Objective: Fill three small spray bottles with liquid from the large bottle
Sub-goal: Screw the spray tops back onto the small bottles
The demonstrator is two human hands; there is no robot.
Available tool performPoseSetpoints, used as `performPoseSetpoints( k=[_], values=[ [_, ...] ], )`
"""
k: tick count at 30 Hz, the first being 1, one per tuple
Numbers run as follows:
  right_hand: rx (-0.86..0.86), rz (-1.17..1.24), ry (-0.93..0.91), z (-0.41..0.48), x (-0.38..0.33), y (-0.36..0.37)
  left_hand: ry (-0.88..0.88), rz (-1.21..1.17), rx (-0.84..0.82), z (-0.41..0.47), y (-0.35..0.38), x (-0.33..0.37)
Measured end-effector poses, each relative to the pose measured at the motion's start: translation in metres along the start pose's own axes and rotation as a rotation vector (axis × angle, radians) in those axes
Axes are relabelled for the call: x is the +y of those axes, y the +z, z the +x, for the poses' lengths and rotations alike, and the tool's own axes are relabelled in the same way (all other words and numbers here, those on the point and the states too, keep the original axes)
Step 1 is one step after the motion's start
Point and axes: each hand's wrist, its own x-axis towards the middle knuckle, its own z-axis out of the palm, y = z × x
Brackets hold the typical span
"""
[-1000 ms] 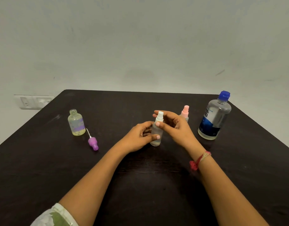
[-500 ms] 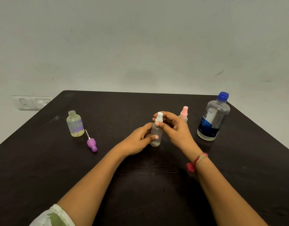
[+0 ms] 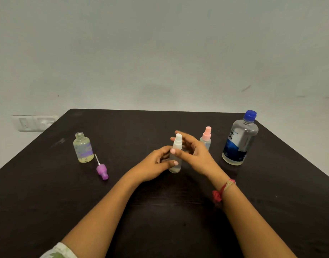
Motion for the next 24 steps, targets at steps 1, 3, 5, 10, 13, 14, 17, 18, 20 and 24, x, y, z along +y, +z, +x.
performPoseSetpoints(
  k=[1,3,5,10,13,14,17,18,20,24],
  values=[
    [-0.044,-0.012,-0.005,0.000,0.000,-0.002,-0.009,-0.027,-0.014,-0.001,-0.001,0.001],
    [-0.068,-0.017,-0.025,-0.001,-0.002,-0.002,-0.015,-0.057,-0.023,-0.003,-0.001,0.002],
    [-0.041,-0.020,-0.040,-0.002,-0.001,-0.001,-0.007,-0.054,-0.005,-0.003,0.001,0.001],
    [0.083,-0.075,-0.047,0.000,0.006,0.006,0.011,0.098,0.090,-0.001,0.008,-0.001],
    [0.168,-0.087,-0.053,0.000,0.008,0.013,0.019,0.180,0.135,-0.001,0.012,-0.002],
    [0.194,-0.107,-0.058,0.000,0.008,0.016,0.023,0.199,0.144,-0.001,0.013,-0.003],
    [0.269,-0.153,-0.061,-0.001,0.010,0.022,0.038,0.245,0.163,-0.002,0.015,-0.001],
    [0.281,-0.166,-0.062,-0.001,0.010,0.023,0.038,0.245,0.169,-0.001,0.015,-0.002],
    [0.277,-0.178,-0.077,-0.002,0.010,0.025,0.035,0.229,0.180,-0.001,0.015,-0.002],
    [0.247,-0.192,-0.082,-0.003,0.010,0.023,0.037,0.230,0.198,-0.002,0.014,-0.003]
  ],
)
